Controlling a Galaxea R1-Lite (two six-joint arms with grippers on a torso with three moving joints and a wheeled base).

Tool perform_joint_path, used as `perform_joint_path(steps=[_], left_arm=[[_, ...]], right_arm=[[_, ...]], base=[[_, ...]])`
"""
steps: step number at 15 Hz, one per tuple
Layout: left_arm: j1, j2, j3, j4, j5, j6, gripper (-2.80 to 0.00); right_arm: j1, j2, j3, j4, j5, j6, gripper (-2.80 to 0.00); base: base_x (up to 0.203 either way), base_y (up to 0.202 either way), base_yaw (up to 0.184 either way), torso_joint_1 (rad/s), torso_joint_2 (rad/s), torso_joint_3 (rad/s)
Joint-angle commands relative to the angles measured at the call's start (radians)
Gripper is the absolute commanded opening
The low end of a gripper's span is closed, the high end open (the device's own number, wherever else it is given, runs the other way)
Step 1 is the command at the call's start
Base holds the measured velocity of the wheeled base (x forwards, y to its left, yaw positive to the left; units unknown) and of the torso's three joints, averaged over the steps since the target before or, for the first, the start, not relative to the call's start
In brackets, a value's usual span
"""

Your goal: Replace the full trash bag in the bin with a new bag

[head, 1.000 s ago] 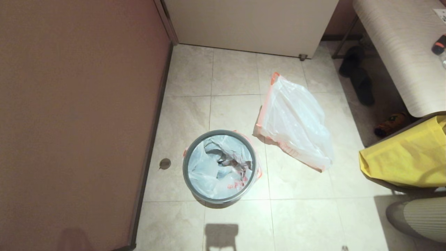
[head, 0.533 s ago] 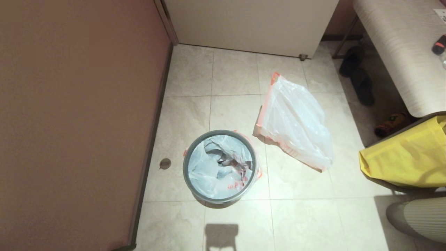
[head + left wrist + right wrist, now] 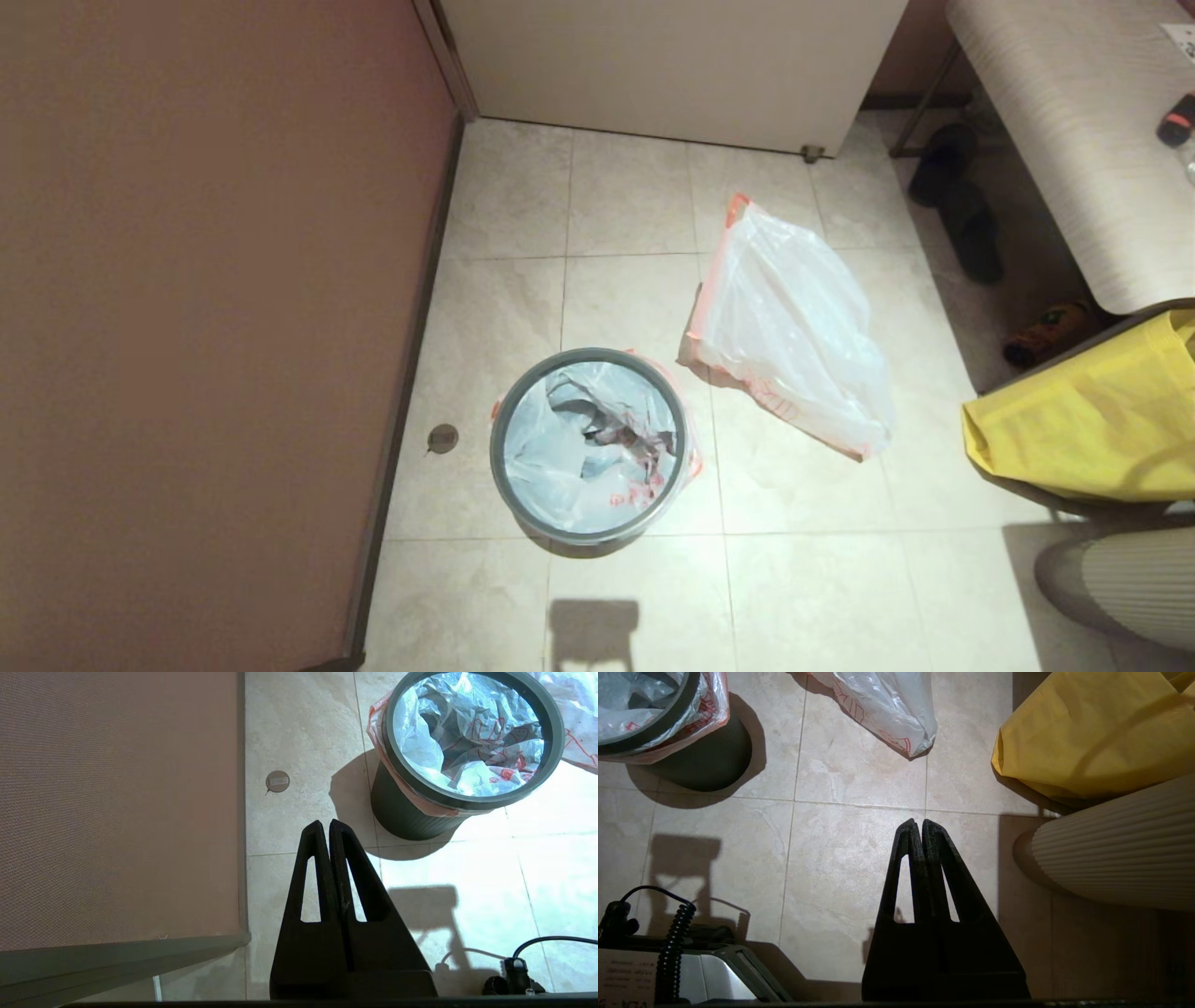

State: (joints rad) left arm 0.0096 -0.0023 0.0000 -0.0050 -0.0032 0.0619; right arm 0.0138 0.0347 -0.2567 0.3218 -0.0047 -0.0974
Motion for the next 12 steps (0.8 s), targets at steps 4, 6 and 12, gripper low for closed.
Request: perform_joint_path(steps=[4, 6, 12], left_arm=[[0.000, 0.002, 0.000, 0.000, 0.002, -0.016, -2.80], [0.000, 0.002, 0.000, 0.000, 0.002, -0.017, -2.80], [0.000, 0.002, 0.000, 0.000, 0.002, -0.017, -2.80]], right_arm=[[0.000, -0.033, 0.224, -0.297, -0.001, 0.006, -2.80], [0.000, -0.035, 0.249, -0.303, 0.005, 0.047, -2.80], [-0.001, -0.033, 0.252, -0.308, -0.003, 0.102, -2.80]], base=[[0.000, 0.000, 0.000, 0.000, 0.00, 0.000], [0.000, 0.000, 0.000, 0.000, 0.00, 0.000], [0.000, 0.000, 0.000, 0.000, 0.00, 0.000]])
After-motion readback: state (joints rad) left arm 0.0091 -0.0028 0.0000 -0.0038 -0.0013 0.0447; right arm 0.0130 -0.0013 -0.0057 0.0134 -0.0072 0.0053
